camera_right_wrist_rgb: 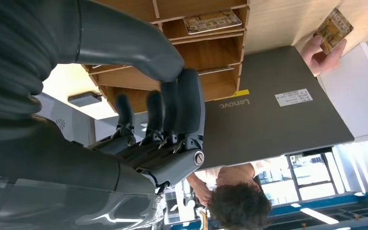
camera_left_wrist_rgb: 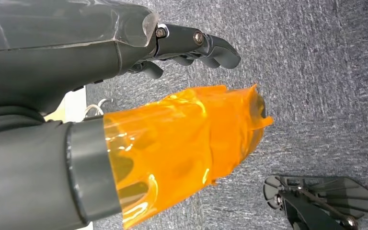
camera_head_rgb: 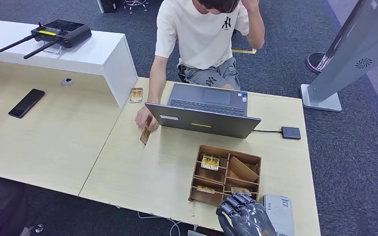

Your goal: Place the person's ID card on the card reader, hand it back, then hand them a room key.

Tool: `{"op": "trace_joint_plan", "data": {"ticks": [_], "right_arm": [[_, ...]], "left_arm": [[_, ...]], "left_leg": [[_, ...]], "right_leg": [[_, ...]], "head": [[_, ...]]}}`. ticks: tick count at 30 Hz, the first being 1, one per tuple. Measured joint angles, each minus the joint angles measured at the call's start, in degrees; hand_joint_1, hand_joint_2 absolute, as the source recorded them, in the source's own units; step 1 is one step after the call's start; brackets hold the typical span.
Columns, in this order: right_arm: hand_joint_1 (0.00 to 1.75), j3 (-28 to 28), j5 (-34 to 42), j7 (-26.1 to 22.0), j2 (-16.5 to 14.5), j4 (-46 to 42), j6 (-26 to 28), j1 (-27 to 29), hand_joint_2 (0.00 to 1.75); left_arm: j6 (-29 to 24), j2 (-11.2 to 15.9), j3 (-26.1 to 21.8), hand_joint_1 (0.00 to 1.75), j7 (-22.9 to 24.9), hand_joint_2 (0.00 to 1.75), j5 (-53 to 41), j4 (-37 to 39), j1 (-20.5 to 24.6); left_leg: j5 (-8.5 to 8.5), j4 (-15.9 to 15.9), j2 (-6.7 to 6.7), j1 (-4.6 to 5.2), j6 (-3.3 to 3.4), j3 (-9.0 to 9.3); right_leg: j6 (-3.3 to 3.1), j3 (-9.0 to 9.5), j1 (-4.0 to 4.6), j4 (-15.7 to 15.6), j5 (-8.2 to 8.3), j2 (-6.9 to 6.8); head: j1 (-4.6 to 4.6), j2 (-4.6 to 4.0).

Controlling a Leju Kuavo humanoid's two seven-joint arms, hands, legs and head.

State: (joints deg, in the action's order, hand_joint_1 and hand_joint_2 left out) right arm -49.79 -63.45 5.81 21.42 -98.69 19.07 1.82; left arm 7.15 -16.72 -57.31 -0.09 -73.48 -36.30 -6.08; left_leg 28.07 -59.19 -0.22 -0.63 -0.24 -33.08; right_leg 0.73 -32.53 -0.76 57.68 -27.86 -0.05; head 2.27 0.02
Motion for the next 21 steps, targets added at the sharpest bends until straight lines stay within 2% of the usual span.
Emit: {"op": "trace_joint_plan", "data": {"ticks": [4,10,13,17,21], "right_arm": [[1.23,0.0,-2.1,0.1,-0.9,1.5,-0.9,-0.7,1.75],[0.92,0.0,-4.2,1.1,-1.7,3.1,-1.9,-1.7,1.75],[0.83,0.0,-5.4,1.9,-2.0,3.6,-2.4,-2.1,1.75],[0.78,0.5,-7.2,3.6,-2.4,4.0,-2.8,-2.5,1.75],[0.83,2.0,-10.1,5.8,-2.8,3.9,-2.7,-2.2,1.75]], "left_arm": [[-0.2,0.0,-0.5,0.00,-0.2,0.00,-0.8,0.7,0.4],[-0.2,0.1,-0.9,0.00,-0.5,0.00,-1.5,1.1,0.5],[0.1,0.0,-1.3,0.00,-0.5,0.00,-1.9,1.1,0.5],[0.9,0.0,-1.8,0.00,-0.6,0.00,-2.4,1.1,0.5],[1.9,-0.1,-2.4,0.00,-0.6,0.00,-3.0,0.6,0.5]], "left_leg": [[0.00,0.0,0.00,0.00,0.00,0.00],[0.00,0.0,0.00,0.00,0.00,0.00],[0.00,0.0,0.00,0.00,0.00,0.00],[0.00,0.0,-0.01,0.00,0.00,0.00],[0.00,0.0,0.00,0.00,0.00,0.00]], "right_leg": [[0.00,0.00,0.00,0.0,0.00,0.00],[0.00,0.00,0.00,0.0,0.00,0.00],[0.00,0.00,0.00,0.0,0.00,0.00],[0.00,0.00,0.00,0.0,0.00,0.00],[0.00,0.00,0.00,0.0,0.00,0.00]], "head": [[0.00,0.00],[0.00,0.00],[0.00,0.00],[0.00,0.00],[0.01,0.00]]}}
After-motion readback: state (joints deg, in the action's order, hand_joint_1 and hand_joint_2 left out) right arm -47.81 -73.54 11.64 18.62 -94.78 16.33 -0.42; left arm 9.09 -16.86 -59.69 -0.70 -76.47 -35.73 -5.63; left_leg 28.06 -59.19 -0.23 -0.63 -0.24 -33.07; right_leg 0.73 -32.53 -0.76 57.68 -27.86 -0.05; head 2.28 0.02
